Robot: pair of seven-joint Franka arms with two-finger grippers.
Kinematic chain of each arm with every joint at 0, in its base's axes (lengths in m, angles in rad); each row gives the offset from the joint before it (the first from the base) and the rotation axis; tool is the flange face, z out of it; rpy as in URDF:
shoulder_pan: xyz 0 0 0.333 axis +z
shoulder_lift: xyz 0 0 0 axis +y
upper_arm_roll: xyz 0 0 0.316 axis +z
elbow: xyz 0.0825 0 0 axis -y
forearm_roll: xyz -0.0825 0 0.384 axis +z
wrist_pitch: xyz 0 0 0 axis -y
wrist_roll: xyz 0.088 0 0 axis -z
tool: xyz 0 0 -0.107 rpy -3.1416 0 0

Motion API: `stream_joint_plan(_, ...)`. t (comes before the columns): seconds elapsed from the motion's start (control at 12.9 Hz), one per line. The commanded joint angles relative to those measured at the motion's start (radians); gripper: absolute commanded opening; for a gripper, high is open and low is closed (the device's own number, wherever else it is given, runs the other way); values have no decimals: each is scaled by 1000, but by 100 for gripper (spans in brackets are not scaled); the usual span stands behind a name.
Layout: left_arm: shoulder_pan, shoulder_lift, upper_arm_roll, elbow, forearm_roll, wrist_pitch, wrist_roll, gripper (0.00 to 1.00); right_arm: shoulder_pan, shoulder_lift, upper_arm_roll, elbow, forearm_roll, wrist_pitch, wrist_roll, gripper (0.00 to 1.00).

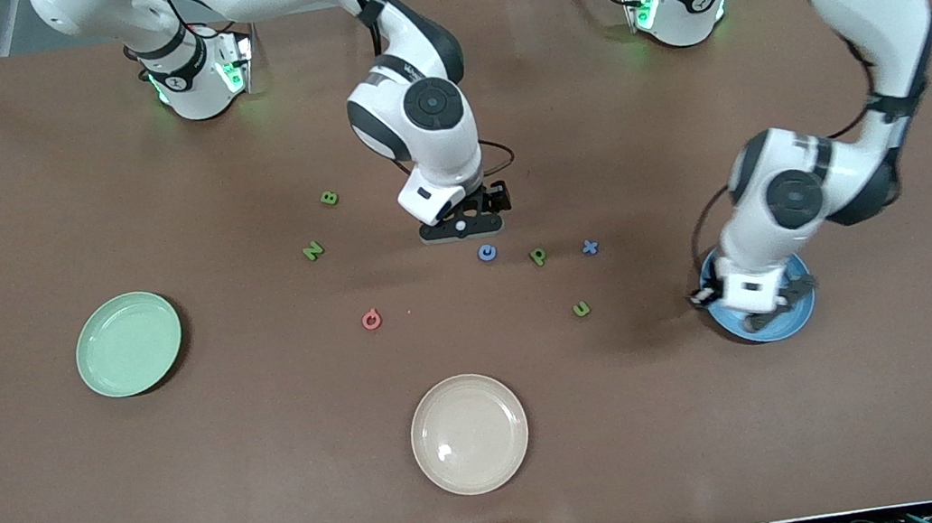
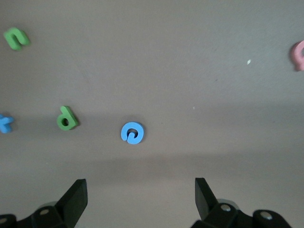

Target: Sort upper and lower case letters into plates

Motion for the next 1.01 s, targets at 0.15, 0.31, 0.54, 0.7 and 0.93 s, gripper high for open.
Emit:
stream_joint_plan(0.15,139,-18,-9,-62,19,-21,91,47,45,123,-15,93,-3,15,74,99)
stream_joint_plan(0.31,170,-18,-12,-70,19,-24,77,100,35,149,-15,113,-3,46,74,99)
stream_joint_plan(0.54,164,-47,-94,-61,16,-136,7,100,25,184,-18,121,-3,104,74,97)
stream_joint_plan(0.7,163,-50,-183,-65,16,-173,-125,100,13,204,-21,133,-3,113,73,97)
stream_joint_plan(0.93,134,-31,-256,-102,18,-152,-235,99,12,232,-21,156,-3,112,71,89)
